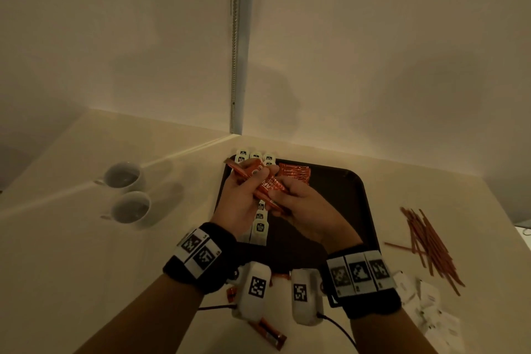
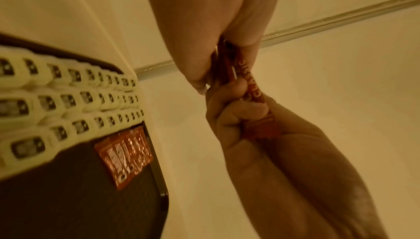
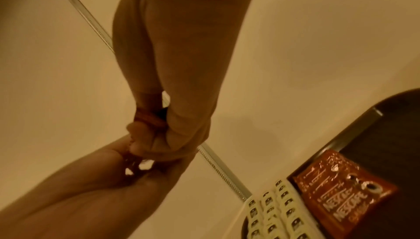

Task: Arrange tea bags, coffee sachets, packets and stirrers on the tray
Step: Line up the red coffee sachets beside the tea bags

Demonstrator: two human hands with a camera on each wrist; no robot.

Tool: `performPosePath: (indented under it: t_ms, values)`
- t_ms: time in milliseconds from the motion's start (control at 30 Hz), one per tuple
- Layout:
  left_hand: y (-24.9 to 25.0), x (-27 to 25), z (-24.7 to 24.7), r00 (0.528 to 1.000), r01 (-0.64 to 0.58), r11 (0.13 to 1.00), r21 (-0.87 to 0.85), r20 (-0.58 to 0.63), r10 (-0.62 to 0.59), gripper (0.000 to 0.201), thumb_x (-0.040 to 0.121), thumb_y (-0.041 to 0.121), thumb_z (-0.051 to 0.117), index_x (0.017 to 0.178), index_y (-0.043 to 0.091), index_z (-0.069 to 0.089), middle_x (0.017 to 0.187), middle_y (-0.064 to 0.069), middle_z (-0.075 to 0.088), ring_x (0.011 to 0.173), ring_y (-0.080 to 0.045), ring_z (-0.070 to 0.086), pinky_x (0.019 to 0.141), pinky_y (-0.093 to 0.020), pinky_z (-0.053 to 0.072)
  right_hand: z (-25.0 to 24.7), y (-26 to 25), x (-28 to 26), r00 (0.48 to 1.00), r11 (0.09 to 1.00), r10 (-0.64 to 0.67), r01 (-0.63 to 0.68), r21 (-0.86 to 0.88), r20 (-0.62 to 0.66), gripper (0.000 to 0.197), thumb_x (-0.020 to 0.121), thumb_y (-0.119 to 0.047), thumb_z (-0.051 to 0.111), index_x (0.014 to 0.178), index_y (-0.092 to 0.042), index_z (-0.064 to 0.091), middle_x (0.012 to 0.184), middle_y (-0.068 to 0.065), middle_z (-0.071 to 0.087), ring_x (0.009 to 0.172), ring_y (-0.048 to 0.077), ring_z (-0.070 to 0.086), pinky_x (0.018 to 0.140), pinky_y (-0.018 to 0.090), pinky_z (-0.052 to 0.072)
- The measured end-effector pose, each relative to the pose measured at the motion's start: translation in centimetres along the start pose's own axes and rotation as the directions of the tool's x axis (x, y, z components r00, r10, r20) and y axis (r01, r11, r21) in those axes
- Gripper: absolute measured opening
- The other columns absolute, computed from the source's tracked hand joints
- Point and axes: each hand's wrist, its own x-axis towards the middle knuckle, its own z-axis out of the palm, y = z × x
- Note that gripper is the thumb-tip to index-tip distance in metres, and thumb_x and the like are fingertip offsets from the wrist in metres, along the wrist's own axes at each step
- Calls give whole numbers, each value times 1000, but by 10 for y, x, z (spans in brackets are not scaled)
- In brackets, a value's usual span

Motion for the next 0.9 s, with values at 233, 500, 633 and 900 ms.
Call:
performPosePath:
  t_ms: [233,500,633,900]
  values:
    - [-14,1,10,987,159,981,-107,21,-158,37,95,25,48,126,8,55,121,-7,66,110,-19,64,73,-29,57,1,1,6,997,995,-74,72,62,22,39,97,-6,44,134,-18,41,107,0,61,87,5,63,75,18,51]
    - [1,7,3,988,138,978,155,51,-147,16,87,23,61,97,10,64,77,-1,71,71,-14,69,61,-28,55,-20,6,14,868,663,-484,284,-693,-107,66,73,-34,76,127,-35,38,119,-8,39,113,12,35,97,39,40]
    - [4,7,4,973,170,908,382,81,-216,38,82,29,64,115,9,62,98,-8,73,90,-22,70,67,-29,57,-23,8,18,903,652,-427,341,-677,43,75,74,-25,76,131,-49,34,118,-9,33,115,11,40,100,34,41]
    - [3,4,-5,969,173,854,490,72,-238,41,84,37,60,116,11,59,77,0,72,61,-15,66,54,-25,54,-29,13,24,845,759,-519,386,-524,-129,36,78,-9,72,105,-21,52,100,-8,64,90,0,63,74,13,52]
